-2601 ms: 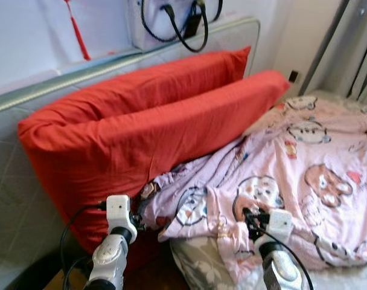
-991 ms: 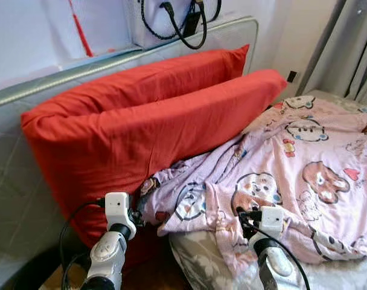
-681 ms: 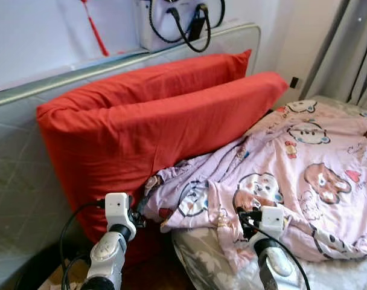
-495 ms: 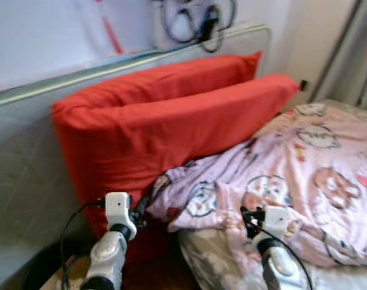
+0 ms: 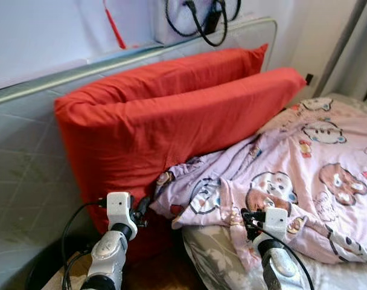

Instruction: Clean up the room

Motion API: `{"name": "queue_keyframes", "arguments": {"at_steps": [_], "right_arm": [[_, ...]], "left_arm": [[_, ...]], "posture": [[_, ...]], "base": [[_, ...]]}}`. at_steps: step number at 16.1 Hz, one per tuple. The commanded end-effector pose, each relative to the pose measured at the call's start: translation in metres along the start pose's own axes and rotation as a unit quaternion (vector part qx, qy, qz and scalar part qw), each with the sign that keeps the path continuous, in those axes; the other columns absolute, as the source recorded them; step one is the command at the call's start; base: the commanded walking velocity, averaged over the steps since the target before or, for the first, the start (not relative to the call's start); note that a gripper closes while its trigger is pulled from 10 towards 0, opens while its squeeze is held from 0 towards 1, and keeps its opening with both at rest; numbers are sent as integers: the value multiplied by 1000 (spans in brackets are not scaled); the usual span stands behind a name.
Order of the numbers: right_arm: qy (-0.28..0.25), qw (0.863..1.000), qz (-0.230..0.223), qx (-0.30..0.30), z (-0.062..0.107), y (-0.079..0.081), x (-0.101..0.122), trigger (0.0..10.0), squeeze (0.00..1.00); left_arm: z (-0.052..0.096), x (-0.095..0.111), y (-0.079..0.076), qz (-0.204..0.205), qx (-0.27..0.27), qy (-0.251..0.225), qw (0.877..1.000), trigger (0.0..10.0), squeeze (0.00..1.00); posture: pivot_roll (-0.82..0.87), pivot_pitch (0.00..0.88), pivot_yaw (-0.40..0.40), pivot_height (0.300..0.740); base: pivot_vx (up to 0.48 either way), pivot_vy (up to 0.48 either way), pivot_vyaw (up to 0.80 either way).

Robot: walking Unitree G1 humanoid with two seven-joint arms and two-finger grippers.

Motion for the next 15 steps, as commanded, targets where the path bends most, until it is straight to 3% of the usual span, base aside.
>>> {"name": "queue_keyframes", "arguments": {"at_steps": [1, 5, 9, 15], "right_arm": [[14, 1000, -8, -7, 2, 1, -6, 10000, 0], [34, 998, -12, -48, 5, -11, -12, 10000, 0], [31, 999, 8, -41, 1, -8, -7, 10000, 0], [40, 998, 7, -42, 1, -5, -10, 10000, 0]], "left_arm": [[0, 1, 5, -3, 6, 0, 1000, 10000, 0], [0, 1, 4, -3, 4, 1, 1000, 10000, 0], [-1, 2, 3, -4, 2, 0, 1000, 10000, 0], [-3, 5, 2, -6, 2, -5, 1000, 10000, 0]], "posture": [[17, 0, 9, 680], [20, 0, 9, 680], [16, 0, 11, 650], [21, 0, 13, 650]], "base": [[0, 0, 0], [0, 0, 0], [0, 0, 0], [0, 0, 0]]}}
Point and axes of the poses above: a point about 5 cm out from each wrist's last joint towards the gripper, its own z axis pointing back from the gripper into the wrist, its own x axis along the axis of the wrist's last joint, y = z × x, the point moved 1 cm from there along -z, pointing out of the wrist towards the gripper, and after that the axes turned 5 degrees about -z, right-handed, at the moved point
